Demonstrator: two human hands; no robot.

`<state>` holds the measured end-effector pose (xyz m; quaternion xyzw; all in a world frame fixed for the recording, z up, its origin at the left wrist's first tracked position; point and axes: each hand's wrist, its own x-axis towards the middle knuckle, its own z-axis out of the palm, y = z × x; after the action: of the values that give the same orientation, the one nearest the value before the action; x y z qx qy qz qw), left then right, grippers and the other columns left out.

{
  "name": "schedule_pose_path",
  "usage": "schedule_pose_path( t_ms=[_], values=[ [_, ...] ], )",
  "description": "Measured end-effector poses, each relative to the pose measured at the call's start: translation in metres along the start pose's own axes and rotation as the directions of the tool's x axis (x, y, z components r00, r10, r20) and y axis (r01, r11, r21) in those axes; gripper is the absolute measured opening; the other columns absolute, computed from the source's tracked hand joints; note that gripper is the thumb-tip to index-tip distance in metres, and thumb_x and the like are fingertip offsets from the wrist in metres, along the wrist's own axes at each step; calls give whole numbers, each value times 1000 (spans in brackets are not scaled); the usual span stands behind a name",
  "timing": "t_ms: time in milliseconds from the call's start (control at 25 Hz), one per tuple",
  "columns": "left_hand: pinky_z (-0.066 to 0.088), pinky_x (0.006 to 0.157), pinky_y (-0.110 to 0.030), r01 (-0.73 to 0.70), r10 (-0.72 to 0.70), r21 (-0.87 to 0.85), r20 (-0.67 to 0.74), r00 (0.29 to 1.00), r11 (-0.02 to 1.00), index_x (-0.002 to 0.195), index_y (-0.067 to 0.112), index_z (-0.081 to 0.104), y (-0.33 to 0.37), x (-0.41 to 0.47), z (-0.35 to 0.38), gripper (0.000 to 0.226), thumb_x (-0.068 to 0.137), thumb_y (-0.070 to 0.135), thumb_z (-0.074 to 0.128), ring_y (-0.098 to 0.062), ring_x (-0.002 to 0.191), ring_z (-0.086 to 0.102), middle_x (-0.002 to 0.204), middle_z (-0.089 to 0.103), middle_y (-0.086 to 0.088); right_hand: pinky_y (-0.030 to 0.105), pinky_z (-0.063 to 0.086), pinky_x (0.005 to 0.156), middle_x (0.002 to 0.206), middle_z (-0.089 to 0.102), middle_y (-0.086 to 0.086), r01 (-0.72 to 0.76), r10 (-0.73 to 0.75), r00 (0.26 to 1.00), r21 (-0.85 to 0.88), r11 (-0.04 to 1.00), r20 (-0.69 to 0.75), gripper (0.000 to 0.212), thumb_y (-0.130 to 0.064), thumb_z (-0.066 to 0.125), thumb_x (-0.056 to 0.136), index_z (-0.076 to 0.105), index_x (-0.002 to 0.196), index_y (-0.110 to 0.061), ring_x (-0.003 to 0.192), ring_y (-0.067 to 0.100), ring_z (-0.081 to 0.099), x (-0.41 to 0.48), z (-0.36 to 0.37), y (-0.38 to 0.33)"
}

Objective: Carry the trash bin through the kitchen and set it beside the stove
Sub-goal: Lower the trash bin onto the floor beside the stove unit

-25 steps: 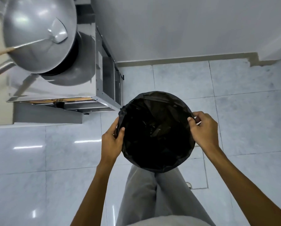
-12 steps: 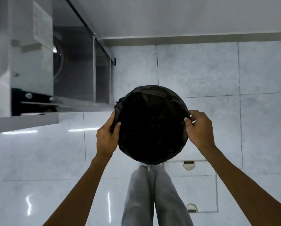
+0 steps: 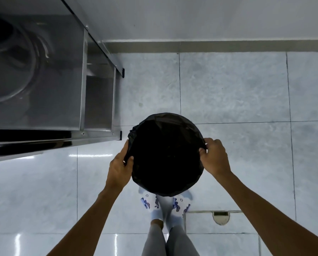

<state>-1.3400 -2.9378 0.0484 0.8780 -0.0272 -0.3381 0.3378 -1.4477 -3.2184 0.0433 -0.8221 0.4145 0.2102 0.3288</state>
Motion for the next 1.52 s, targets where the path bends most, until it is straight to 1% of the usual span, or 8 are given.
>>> schedule_pose_path(
  t_ms=[160,360,520,720,800,960,1360,1520],
  values=[
    [58,93,-50,24,-23,-4,54,998,1000,156,35,24,-22,16,4,61,100,44,45,-32,105,67,119,66,-8,29,42,78,115,57,18,-5,4,1000,18,1000,18,30,-18,56,98,60,126,-9,99,38,65,11,14,6],
    [59,92,-46,44,-45,21,14,999,999,157,29,31,-39,29,8,59,102,26,51,-29,101,66,117,65,-14,29,40,76,112,58,17,-22,21,1000,71,997,6,32,-20,61,95,61,125,-8,98,36,64,15,27,4],
    [55,96,-45,137,-139,-50,-31,990,989,158,26,31,-38,28,13,61,101,30,53,-28,114,62,129,61,-14,35,53,83,119,63,18,-116,115,993,246,962,19,40,-19,64,93,56,132,-12,105,37,66,14,34,2],
    [49,104,-43,421,-440,-451,68,895,787,149,17,45,-10,27,26,52,100,33,56,-33,129,56,139,59,-7,60,51,99,130,52,10,-552,417,834,584,595,362,52,-14,59,96,40,144,-19,123,40,52,6,53,-9],
    [47,105,-43,429,-459,-513,76,885,743,146,16,47,4,35,24,48,101,30,54,-30,125,57,137,60,-6,62,51,97,133,54,13,-543,413,838,614,573,356,50,-9,56,94,43,141,-19,118,38,53,10,56,-12],
    [48,107,-45,376,-425,-508,21,905,775,143,14,52,10,63,12,43,101,23,54,-31,124,58,134,63,-9,63,56,87,130,56,12,-491,361,870,664,564,336,50,-5,52,92,47,139,-20,115,37,55,27,47,-25],
    [51,103,-55,275,-347,-581,-13,938,766,134,21,60,18,125,-7,37,99,14,51,-30,119,64,126,68,-6,43,56,74,125,53,2,-321,199,947,691,648,253,57,-3,51,94,42,146,-27,111,28,54,90,18,-65],
    [47,104,-57,279,-315,-578,41,948,766,140,20,57,32,143,-19,40,101,13,49,-25,112,64,128,67,-9,43,57,79,126,52,2,-285,160,958,708,646,239,60,-2,53,94,40,147,-28,113,28,55,107,10,-75]
  ],
)
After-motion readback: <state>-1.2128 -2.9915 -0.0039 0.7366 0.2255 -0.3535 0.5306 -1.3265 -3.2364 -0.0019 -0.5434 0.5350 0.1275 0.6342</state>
